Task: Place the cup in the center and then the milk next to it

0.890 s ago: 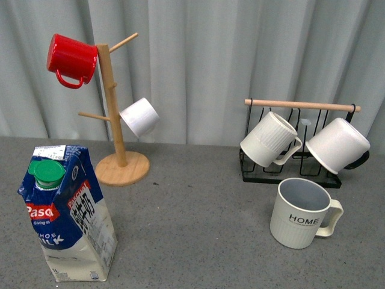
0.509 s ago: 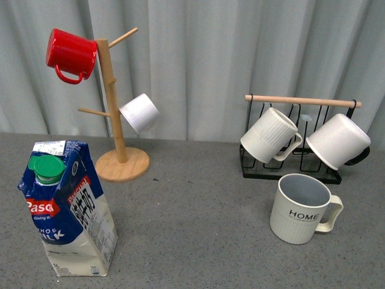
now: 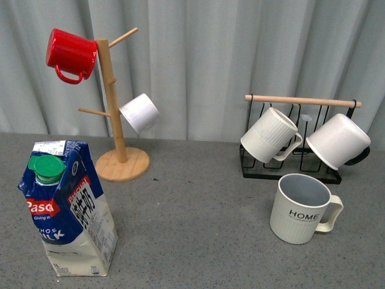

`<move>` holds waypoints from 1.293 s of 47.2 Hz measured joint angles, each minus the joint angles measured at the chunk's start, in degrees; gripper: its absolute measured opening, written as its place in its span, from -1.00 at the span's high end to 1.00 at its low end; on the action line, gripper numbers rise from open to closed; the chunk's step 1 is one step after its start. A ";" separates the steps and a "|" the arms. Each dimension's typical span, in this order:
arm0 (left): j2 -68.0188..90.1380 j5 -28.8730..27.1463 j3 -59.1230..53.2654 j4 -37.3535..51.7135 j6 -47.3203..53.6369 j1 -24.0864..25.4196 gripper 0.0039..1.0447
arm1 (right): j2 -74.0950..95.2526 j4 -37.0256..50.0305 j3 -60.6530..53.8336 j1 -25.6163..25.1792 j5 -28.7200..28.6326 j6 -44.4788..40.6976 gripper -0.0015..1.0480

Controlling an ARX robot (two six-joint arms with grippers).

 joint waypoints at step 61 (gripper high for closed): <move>-0.02 -0.02 0.00 0.00 0.00 0.00 -0.88 | 28.98 8.74 5.62 4.76 6.71 -9.11 -0.82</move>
